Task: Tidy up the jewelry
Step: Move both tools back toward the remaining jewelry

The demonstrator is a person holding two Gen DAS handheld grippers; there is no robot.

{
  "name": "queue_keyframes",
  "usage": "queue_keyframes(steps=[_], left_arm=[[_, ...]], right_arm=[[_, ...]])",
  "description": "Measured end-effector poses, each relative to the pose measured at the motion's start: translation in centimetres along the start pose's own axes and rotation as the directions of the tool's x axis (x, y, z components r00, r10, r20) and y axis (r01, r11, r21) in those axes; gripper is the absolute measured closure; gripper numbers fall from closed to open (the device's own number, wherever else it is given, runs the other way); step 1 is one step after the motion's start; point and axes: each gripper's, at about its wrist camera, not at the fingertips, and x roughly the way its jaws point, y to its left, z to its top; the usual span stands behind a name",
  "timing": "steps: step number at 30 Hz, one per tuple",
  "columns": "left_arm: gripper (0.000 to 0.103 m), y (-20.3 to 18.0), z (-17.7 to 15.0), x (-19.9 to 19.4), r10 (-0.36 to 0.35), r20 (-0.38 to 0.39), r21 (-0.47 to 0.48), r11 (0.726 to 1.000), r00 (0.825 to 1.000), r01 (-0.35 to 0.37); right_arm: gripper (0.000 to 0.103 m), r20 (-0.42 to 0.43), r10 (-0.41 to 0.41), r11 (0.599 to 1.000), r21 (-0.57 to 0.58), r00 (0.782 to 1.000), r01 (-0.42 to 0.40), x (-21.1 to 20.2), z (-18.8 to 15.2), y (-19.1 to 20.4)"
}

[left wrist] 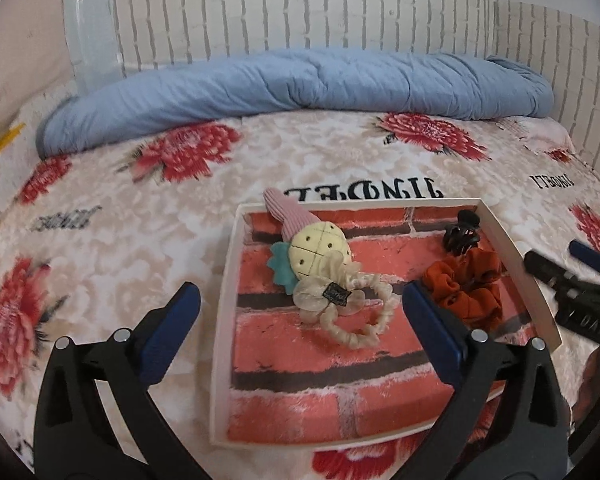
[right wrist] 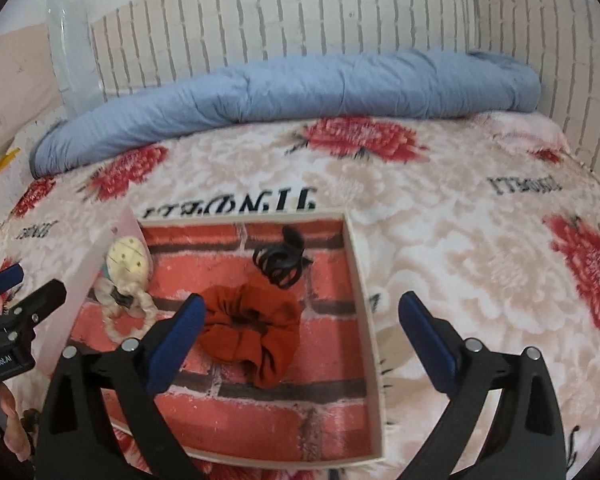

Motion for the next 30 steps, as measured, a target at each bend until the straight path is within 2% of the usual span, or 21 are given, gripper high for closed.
queue_keyframes(steps=[7, 14, 21, 30], left_arm=[[0.005, 0.4, 0.1, -5.2, 0.009, 0.05, 0.018, 1.0, 0.999, -0.01], [0.005, 3.4, -2.7, -9.8, 0.047, 0.076, 0.009, 0.999, 0.996, -0.048], [0.005, 7.1, -6.7, -11.1, 0.075, 0.037, -0.042, 0.996, 0.996, -0.074], [0.005, 9.3, -12.2, -10.7, 0.11, -0.031, -0.055, 0.992, 0.993, -0.111]], right_arm=[[0.008, 0.069, -0.001, 1.0, -0.009, 0.998, 0.001, -5.6, 0.0, -0.3], [0.008, 0.052, -0.019, 0.998, -0.054, 0.998, 0.022, -8.1, -3.1, 0.1], [0.008, 0.048, -0.039, 0.998, -0.043, 0.998, 0.041, -9.9, -6.9, -0.8], [0.008, 0.041, -0.071, 0.996, -0.047, 0.997, 0.073, -11.8, -10.1, -2.3]])
